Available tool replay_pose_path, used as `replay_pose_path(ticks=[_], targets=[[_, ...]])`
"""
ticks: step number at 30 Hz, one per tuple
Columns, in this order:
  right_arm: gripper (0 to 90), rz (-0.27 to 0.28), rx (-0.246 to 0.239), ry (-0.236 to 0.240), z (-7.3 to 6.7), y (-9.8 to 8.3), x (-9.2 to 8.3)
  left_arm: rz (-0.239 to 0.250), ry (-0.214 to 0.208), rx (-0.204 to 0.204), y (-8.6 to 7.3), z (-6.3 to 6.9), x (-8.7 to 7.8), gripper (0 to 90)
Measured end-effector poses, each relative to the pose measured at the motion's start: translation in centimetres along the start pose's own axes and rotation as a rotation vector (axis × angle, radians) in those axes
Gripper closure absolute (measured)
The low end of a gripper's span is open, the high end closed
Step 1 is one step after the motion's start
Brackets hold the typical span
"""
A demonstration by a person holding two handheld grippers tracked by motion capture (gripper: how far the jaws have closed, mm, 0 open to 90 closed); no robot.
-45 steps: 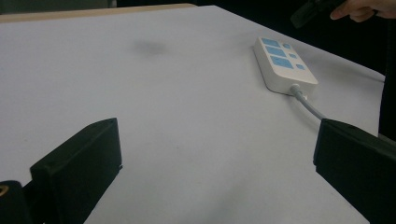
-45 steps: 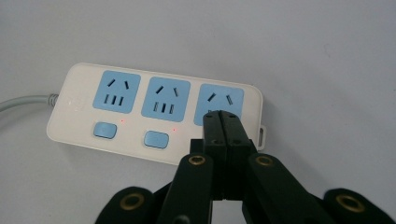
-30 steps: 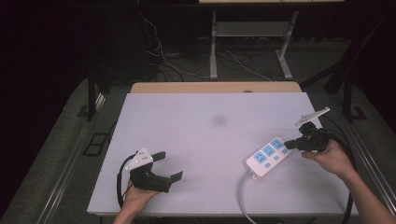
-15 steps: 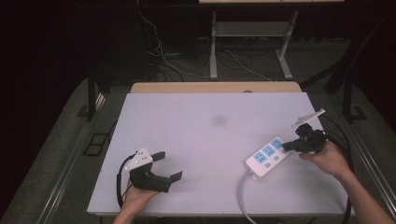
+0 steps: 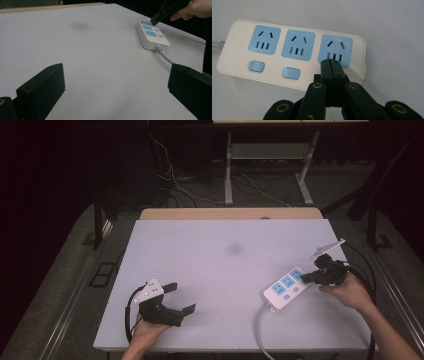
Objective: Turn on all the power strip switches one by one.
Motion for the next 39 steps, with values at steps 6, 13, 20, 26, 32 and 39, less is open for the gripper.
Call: replay_pose_path(ticks=[6, 13, 20, 26, 32, 39], targets=[[90.0, 0.006, 0.007, 0.005, 0.03, -0.1, 0.07, -0.002, -0.001, 0.003, -0.01, 0.01, 0.04, 0.0], [90.0, 0.035, 0.019, 0.015, 0.17, -0.49, 0.13, -0.007, 0.0, 0.004, -0.02, -0.06, 0.1, 0.0], [90.0, 0.032, 0.013, 0.014, 0.12, -0.51, 0.18, -0.008, -0.002, 0.004, -0.02, -0.04, 0.11, 0.0], [90.0, 0.042, 0.009, 0.012, 0.13, -0.56, 0.18, -0.008, -0.002, 0.003, 0.0, -0.12, 0.14, 0.0], [90.0, 0.028, 0.013, 0.016, 0.2, -0.5, 0.1, -0.003, 0.001, -0.002, -0.01, -0.17, 0.02, 0.0], [90.0, 0.017, 0.015, -0.007, 0.57, -0.59, -0.23, -0.002, 0.0, -0.001, 0.01, -0.16, 0.02, 0.0]])
Point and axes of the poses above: each handheld gripper's, and its own axes: x roughly forward along the jaws, y roughly out of its top, z roughly to its right, the point moved 3 cm from there along x, roughly forward along the jaws, and after that the axes turned 4 degrees about -y, right-handed, at the moved point
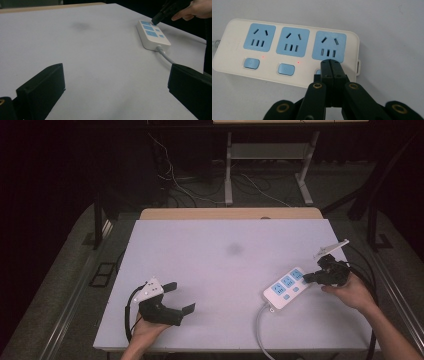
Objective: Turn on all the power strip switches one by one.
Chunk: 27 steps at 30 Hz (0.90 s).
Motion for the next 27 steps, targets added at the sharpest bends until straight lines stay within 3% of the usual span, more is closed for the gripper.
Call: replay_pose_path(ticks=[20, 27], targets=[[90.0, 0.095, 0.01, -0.001, -1.0, 2.1, -2.4, 0.003, -0.002, 0.001, 0.0, 0.1, -0.1, 0.0], [90.0, 0.143, 0.044, -0.002, -1.7, 2.0, -3.8, 0.004, -0.007, 0.002, 0.1, 0.2, 0.0, 0.0]])
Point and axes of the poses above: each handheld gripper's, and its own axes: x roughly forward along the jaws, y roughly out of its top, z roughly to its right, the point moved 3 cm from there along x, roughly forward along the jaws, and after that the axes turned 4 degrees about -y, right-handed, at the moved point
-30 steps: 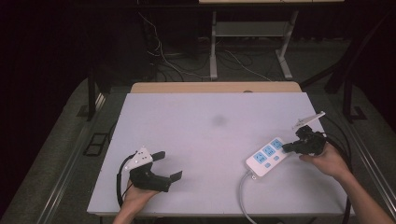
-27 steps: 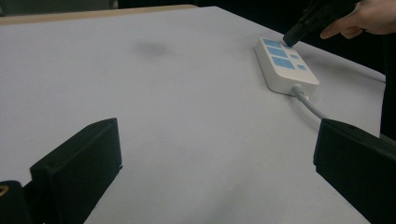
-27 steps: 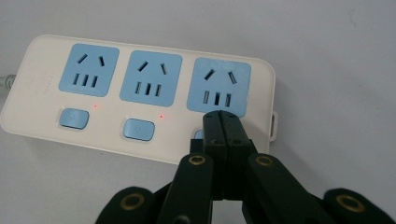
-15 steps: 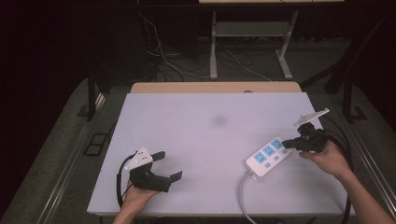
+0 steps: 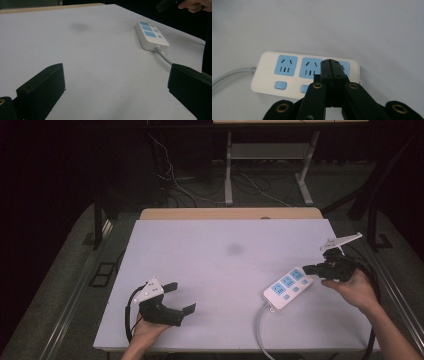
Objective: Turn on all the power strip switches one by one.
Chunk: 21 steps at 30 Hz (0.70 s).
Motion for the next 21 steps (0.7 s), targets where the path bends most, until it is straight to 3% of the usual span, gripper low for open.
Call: replay_pose_path(ticks=[5, 11, 17, 19, 21], targets=[[88.5, 0.062, 0.043, 0.018, -0.7, -0.3, -1.0, 0.002, -0.004, 0.0, 0.1, 0.0, 0.1, 0.0], [53.1, 0.149, 0.103, 0.021, -2.1, -1.5, -1.7, 0.006, -0.005, 0.0, 0.1, 0.1, 0.1, 0.0], [24.9, 0.223, 0.168, 0.021, -3.3, -3.0, -2.1, 0.001, -0.006, 0.004, 0.1, 0.1, 0.1, 0.0], [12.6, 0.237, 0.174, 0.041, -3.7, -3.5, -2.1, 0.0, -0.006, 0.004, 0.1, 0.1, 0.1, 0.0], [6.6, 0.242, 0.181, 0.06, -4.3, -4.0, -2.1, 0.0, -0.006, 0.004, 0.1, 0.1, 0.1, 0.0]])
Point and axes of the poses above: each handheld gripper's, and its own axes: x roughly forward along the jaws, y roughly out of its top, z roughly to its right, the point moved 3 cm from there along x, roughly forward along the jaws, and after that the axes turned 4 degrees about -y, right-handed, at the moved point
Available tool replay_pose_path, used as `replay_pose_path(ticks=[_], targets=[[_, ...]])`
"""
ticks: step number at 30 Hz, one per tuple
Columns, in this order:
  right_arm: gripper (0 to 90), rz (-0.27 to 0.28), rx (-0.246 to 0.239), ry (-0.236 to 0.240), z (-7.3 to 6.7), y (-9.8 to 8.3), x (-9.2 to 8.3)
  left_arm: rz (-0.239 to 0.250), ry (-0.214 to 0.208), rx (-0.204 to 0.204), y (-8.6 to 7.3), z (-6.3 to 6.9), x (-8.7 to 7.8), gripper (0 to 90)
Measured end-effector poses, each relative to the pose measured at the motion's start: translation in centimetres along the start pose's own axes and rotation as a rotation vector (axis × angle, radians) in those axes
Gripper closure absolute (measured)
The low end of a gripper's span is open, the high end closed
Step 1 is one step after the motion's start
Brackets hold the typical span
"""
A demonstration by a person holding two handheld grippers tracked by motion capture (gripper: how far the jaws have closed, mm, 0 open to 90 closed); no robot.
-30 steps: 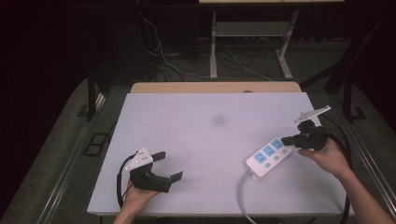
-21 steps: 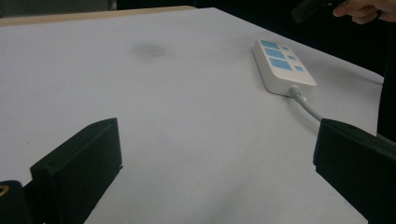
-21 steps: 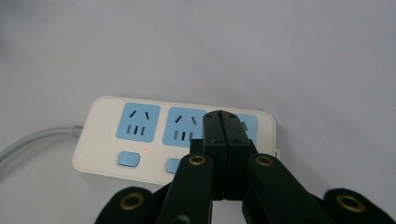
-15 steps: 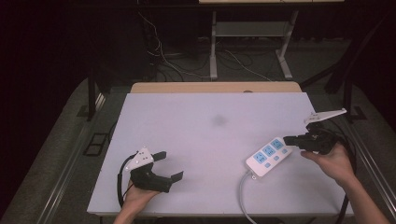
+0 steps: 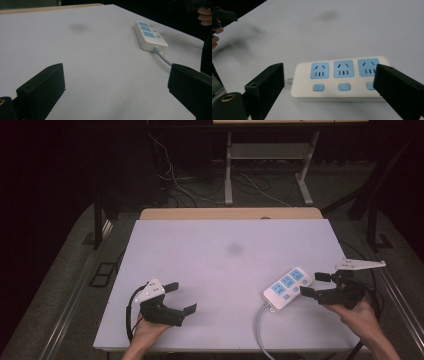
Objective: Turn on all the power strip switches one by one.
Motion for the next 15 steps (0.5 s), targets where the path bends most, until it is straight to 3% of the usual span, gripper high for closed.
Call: replay_pose_path(ticks=[1, 11, 15], targets=[[0.8, 0.003, -0.001, 0.007, -0.2, -0.3, 0.0, 0.0, 0.0, 0.001, 0.0, 0.0, 0.0, 0.0], [0.5, 0.071, -0.012, 0.009, -1.9, -3.7, -0.3, -0.003, 0.0, -0.002, 0.0, 0.0, 0.1, 0.0], [0.5, 0.075, -0.003, 0.008, -2.2, -4.6, 0.1, -0.005, 0.001, -0.002, -0.1, 0.0, 0.1, 0.0]])
Point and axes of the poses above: each handheld gripper's, and its own axes: x roughly forward along the jaws, y roughly out of its top, z roughly to its right, the point moved 3 cm from there along x, roughly forward along the jaws, and after that the axes turned 4 degrees about -y, right-handed, at the moved point
